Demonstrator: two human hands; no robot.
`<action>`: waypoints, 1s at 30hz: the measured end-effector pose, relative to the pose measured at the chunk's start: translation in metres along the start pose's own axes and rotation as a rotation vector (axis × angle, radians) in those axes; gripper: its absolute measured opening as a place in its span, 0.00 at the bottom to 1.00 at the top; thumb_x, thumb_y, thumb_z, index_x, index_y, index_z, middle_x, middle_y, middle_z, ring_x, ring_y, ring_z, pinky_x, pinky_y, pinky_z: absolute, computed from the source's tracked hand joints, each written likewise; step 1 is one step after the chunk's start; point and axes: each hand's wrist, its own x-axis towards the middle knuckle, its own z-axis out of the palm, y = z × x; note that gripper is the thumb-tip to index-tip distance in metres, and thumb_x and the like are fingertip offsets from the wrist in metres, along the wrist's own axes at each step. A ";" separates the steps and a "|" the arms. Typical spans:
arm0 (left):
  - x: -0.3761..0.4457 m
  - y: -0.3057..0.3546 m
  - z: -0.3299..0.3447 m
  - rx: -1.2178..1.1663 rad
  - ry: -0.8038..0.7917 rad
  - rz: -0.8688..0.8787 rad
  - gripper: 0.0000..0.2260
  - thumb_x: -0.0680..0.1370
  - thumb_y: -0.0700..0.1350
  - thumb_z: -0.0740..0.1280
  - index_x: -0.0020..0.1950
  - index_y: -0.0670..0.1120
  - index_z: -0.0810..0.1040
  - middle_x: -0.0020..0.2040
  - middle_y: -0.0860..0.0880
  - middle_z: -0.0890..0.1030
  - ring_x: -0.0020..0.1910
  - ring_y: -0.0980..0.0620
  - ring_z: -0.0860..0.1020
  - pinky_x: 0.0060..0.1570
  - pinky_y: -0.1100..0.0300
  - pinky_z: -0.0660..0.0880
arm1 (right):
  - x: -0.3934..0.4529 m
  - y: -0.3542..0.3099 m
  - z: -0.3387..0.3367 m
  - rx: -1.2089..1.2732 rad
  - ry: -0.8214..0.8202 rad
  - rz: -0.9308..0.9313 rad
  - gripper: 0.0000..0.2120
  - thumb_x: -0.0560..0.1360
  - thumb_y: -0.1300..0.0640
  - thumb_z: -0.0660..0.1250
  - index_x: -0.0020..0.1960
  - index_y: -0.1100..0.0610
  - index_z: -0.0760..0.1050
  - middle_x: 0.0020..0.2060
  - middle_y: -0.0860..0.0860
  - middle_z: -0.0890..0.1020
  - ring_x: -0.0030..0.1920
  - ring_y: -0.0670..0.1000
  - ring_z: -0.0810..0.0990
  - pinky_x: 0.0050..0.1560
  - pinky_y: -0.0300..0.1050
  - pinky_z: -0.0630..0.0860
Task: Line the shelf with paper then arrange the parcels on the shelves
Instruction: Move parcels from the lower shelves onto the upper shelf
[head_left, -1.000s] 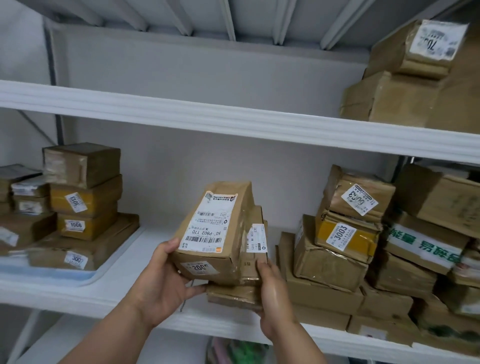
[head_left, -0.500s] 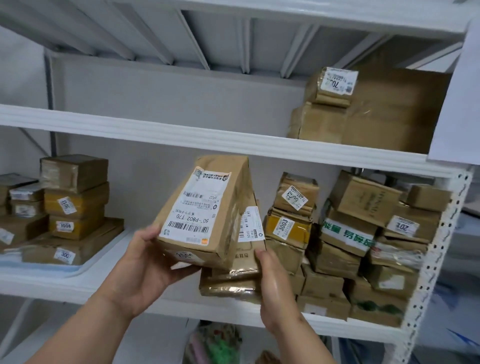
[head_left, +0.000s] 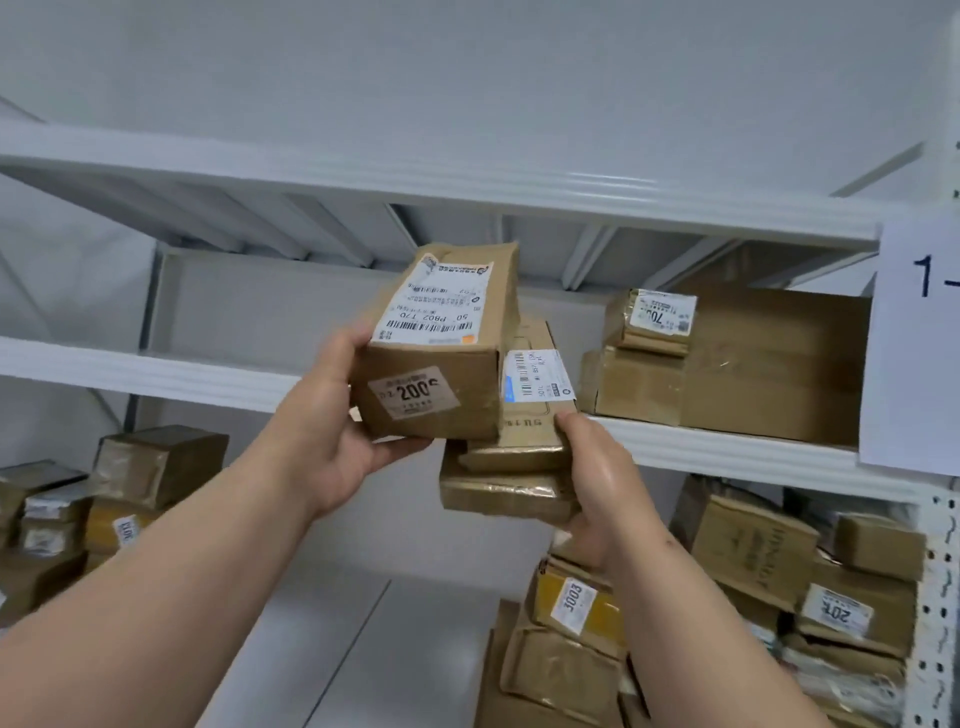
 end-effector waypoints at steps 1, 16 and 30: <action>0.011 0.006 0.008 0.025 0.003 0.001 0.14 0.76 0.58 0.65 0.54 0.52 0.82 0.46 0.47 0.85 0.51 0.44 0.82 0.50 0.42 0.80 | 0.010 -0.010 -0.001 -0.003 0.001 0.024 0.12 0.80 0.49 0.59 0.53 0.50 0.79 0.48 0.53 0.85 0.48 0.56 0.84 0.41 0.49 0.80; 0.172 0.004 0.018 0.383 0.021 -0.172 0.17 0.75 0.63 0.63 0.43 0.50 0.77 0.37 0.49 0.81 0.42 0.48 0.80 0.49 0.51 0.78 | 0.107 -0.060 -0.010 -0.175 0.198 0.083 0.23 0.74 0.34 0.64 0.59 0.50 0.72 0.58 0.56 0.76 0.54 0.60 0.79 0.48 0.61 0.82; 0.215 -0.018 -0.003 0.753 -0.112 -0.060 0.31 0.76 0.72 0.51 0.51 0.47 0.77 0.46 0.47 0.82 0.43 0.46 0.79 0.43 0.57 0.75 | 0.105 -0.047 -0.019 -1.073 0.000 -0.329 0.43 0.63 0.40 0.79 0.73 0.38 0.63 0.66 0.43 0.67 0.63 0.46 0.71 0.68 0.49 0.70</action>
